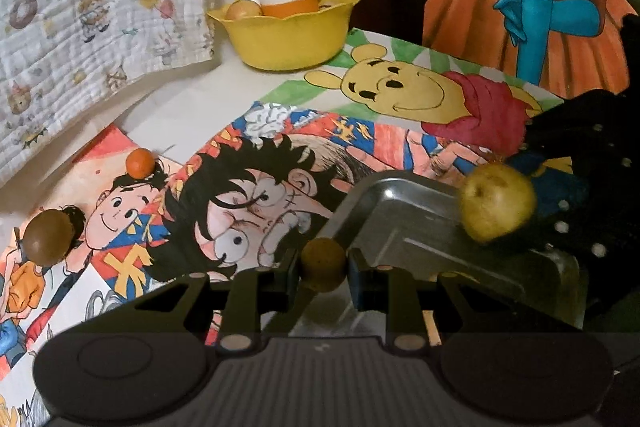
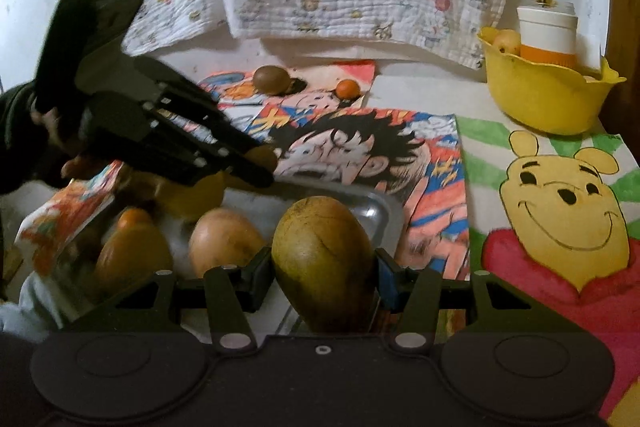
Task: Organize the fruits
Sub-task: 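Carry the mango and brown fruit onto the tray and open both tools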
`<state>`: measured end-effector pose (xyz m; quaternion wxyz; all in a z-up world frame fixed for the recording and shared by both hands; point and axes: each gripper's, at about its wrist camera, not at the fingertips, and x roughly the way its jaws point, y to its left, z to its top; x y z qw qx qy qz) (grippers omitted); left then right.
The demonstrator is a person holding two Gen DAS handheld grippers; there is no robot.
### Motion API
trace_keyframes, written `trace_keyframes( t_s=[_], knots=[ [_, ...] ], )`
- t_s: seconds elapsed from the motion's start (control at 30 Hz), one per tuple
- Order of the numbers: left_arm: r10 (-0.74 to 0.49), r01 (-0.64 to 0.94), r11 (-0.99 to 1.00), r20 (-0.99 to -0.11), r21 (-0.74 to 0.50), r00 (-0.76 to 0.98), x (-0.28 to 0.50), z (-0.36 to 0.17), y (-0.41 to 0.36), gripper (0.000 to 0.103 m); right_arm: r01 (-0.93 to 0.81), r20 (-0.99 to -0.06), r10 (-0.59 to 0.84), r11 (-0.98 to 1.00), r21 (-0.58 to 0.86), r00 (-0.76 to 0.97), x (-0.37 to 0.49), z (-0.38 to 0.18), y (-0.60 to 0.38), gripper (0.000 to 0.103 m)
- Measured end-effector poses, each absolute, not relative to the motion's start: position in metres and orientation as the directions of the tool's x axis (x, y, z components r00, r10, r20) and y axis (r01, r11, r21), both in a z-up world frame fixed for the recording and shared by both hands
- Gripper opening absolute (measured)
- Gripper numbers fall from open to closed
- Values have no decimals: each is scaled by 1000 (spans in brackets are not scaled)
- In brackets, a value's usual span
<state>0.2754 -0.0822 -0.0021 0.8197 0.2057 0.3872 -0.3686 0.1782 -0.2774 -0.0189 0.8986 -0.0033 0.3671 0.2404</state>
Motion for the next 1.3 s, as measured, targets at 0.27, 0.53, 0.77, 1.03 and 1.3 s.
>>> trace_keyframes(
  t_s=[0.27, 0.53, 0.77, 1.03, 1.3],
  knots=[
    [-409, 753, 656, -817, 46, 406, 269, -7, -94, 28, -471, -678, 436, 870, 148, 592, 149, -19, -264, 55],
    [-357, 721, 691, -845, 47, 398, 270, -13, -98, 28, -492, -704, 408, 865, 95, 582, 149, -24, -247, 55],
    [-336, 703, 709, -851, 54, 404, 268, -15, -99, 29, -479, -712, 383, 875, 74, 589, 150, -25, -244, 55],
    [-303, 680, 729, -852, 81, 426, 263, -12, -97, 53, -462, -714, 359, 885, 56, 601, 148, -26, -241, 56],
    [-261, 624, 763, -803, 169, 536, 239, 7, -91, 81, -456, -691, 372, 887, 68, 620, 140, -22, -240, 67]
  ],
)
